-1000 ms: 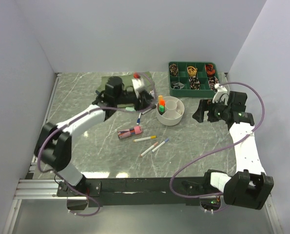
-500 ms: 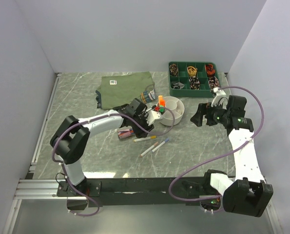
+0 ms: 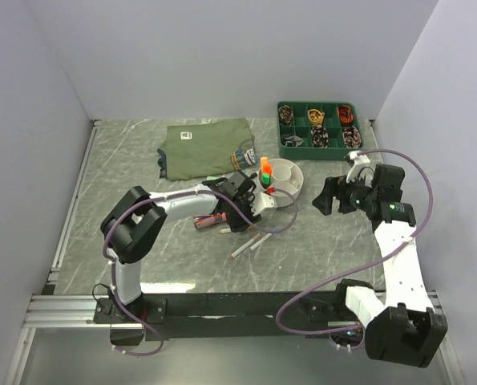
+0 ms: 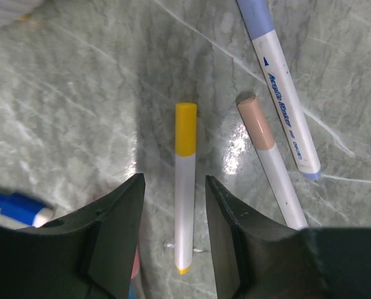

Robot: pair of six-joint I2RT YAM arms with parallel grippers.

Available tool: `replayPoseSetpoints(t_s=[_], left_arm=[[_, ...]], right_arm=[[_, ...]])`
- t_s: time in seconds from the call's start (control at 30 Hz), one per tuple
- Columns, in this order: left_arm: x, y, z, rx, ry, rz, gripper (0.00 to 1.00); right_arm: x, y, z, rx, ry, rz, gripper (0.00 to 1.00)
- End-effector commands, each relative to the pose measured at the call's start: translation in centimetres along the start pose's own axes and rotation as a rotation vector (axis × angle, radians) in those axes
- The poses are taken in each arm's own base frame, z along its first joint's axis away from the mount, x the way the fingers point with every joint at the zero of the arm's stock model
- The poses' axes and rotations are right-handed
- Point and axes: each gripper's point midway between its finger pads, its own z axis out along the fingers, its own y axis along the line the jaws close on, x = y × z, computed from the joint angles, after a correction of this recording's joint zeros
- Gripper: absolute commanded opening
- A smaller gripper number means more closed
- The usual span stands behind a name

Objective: Sort the stationery into containers
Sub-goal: Pick up the pen from the center of the board, then place the pen in the storage box.

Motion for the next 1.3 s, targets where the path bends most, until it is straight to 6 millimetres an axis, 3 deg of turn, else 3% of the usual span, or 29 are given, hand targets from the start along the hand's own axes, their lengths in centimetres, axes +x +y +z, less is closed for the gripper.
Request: replayPoseSetpoints(t_s=[0.0,0.13,0.23,0.37,0.47,0.53,0.63,0.67,0.77,0.83,0.9,0.93,0.97,1.1,1.17,1.2,1.27], left_arm=[[-0.5,0.1,1.0,-0.013,0.002,0.033,0.48],[0.5,-0.3,1.9,-0.027,0.025,0.05,0.43],[1.5,-0.7,2.6,-0.025,0.055,0.061,0.33],[3.0,-1.3,3.1,-0.023,0.083,0.069,0.09],[2.6,-1.8,1.7,-0.013,0.06,0.085,0.01],[1.1,-1.6,-0.6,-0.016,0.021,0.097,0.01],[-4.3,0.1,-5.7,-0.056,-0.142,0.131,0.01],[-7.3,0.8,-8.0,-0.068,-0.226,0.164,0.01],[-13.0,-0.4,-13.4,0.087,-0.517,0.251,0.01],[-14.5,-2.1,-15.8,0.232,-0.697,0.31,0.01],[-17.5,-1.5,-17.9,0.215,-0.888,0.371,0.01],[-17.5,-1.7,-17.4,0.242,-0.926,0.359,0.01],[-19.4,-1.8,-19.1,0.25,-1.033,0.387,0.01],[-21.4,-0.6,-16.9,0.321,-1.105,0.315,0.01],[-22.7,0.0,-17.0,0.331,-1.135,0.317,0.01],[-22.7,0.4,-15.5,0.343,-1.124,0.306,0.01],[-24.0,0.8,-15.7,0.362,-1.142,0.313,0.01]], right_arm=[[-0.7,0.5,-0.5,-0.006,-0.04,-0.064,1.0],[-0.4,0.4,-0.5,-0.005,-0.031,-0.075,1.0],[-0.6,0.4,-0.4,-0.008,-0.033,-0.073,1.0],[-1.0,0.4,-0.5,-0.008,-0.033,-0.08,1.0],[-1.4,0.2,-0.6,-0.001,-0.031,-0.091,1.0],[-1.8,0.1,-0.7,0.001,-0.035,-0.098,1.0],[-2.4,0.1,-0.7,0.0,-0.046,-0.1,1.0],[-2.6,0.1,-0.7,0.001,-0.049,-0.099,1.0],[-2.8,0.0,-0.6,0.002,-0.051,-0.094,1.0],[-2.9,0.0,-0.6,0.004,-0.051,-0.091,1.0],[-3.0,-0.2,-0.6,0.014,-0.053,-0.089,1.0],[-3.1,-0.2,-0.7,0.017,-0.056,-0.09,1.0],[-3.1,-0.2,-0.7,0.018,-0.055,-0.088,1.0],[-3.3,-0.2,-1.1,0.035,-0.06,-0.097,1.0],[-3.1,-0.3,-1.2,0.042,-0.059,-0.096,1.0],[-3.0,-0.3,-1.3,0.045,-0.057,-0.098,1.0],[-2.6,-0.4,-1.2,0.052,-0.052,-0.092,1.0]])
